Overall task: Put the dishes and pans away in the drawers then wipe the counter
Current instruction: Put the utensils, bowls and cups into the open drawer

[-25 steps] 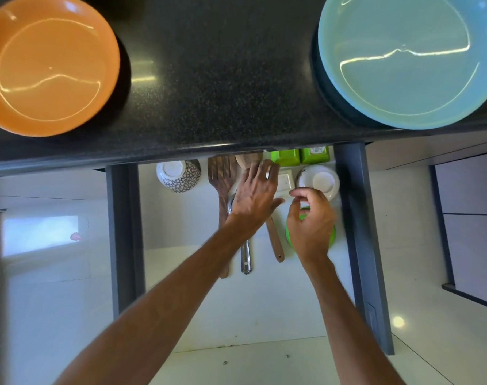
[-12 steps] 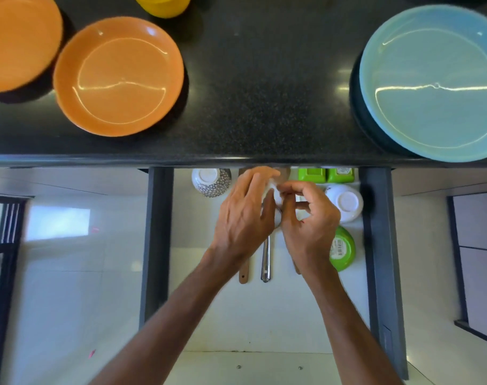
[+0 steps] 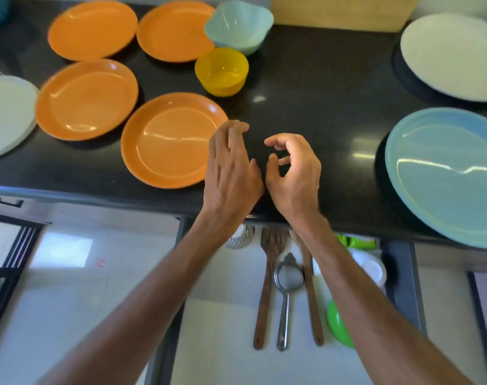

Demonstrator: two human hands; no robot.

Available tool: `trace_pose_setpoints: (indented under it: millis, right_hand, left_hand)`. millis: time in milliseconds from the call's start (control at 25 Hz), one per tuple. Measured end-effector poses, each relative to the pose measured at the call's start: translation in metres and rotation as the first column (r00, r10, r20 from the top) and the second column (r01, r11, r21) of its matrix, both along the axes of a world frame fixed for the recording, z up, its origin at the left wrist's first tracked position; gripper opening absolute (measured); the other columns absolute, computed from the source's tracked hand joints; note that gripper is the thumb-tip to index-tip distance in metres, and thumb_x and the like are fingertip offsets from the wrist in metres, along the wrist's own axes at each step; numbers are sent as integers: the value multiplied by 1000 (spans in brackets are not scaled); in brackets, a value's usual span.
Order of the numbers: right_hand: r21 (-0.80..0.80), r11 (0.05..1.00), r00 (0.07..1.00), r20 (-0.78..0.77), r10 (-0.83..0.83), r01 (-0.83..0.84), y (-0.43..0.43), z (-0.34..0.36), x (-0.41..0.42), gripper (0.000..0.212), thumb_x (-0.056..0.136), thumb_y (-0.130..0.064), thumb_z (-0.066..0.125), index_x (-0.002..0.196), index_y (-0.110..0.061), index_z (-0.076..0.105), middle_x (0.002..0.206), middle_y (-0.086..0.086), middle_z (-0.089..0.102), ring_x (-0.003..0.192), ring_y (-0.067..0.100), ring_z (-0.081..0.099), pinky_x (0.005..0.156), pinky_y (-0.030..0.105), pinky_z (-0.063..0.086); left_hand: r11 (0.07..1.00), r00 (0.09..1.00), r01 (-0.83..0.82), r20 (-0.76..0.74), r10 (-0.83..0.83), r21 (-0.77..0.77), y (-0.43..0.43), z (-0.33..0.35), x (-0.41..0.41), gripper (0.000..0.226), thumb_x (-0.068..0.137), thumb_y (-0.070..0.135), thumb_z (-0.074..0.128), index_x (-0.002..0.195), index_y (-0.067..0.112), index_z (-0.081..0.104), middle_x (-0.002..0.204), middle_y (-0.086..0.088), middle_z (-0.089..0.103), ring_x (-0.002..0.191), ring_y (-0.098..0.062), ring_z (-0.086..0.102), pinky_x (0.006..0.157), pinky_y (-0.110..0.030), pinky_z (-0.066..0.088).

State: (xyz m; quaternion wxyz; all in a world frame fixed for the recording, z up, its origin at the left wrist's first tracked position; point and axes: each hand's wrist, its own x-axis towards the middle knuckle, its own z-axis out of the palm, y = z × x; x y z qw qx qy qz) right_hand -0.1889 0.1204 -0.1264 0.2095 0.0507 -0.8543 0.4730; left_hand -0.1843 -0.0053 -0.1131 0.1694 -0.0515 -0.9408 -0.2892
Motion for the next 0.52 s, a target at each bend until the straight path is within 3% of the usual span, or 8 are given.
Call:
trace_pose_setpoints:
  millis: [200,320,400,520]
  right_hand:
    - [102,992,990,132,59,-73,-8,-3,-87,52,87,-4,69,136,-9,51,136,7,55,121,20,56,96,42,55]
    - [83,993,977,202,71,-89,-17,3,-129,61,90,-5,69,145,-14,43,145,9,47,126,21,56,99,41,55]
    - [74,995,981,188,49,-64,-23,6,-152,61,90,-3,68,145,-16,43,145,8,47,125,19,57,99,41,55]
    - [163,987,986,168,-20,-7,-26,9,-188,65,91,-3,67,148,-20,40,144,9,45,127,20,53,101,30,48]
  left_hand:
    - [955,972,-164,126,200,-248,-16,5,-75,101,79,36,76,157,15,16,157,-38,15,150,-51,10,123,-55,18]
    - [929,941,-192,210,266,-318,-23,3,-119,97,84,51,70,156,23,12,158,-41,10,151,-51,5,124,-52,11]
    - [907,930,-209,212,300,-367,-30,3,-141,74,90,55,63,147,20,32,151,-39,30,145,-48,23,119,-49,23]
    - [934,946,-204,187,265,-292,-43,2,-159,41,96,50,61,113,12,60,120,-18,62,117,-33,49,92,-39,42]
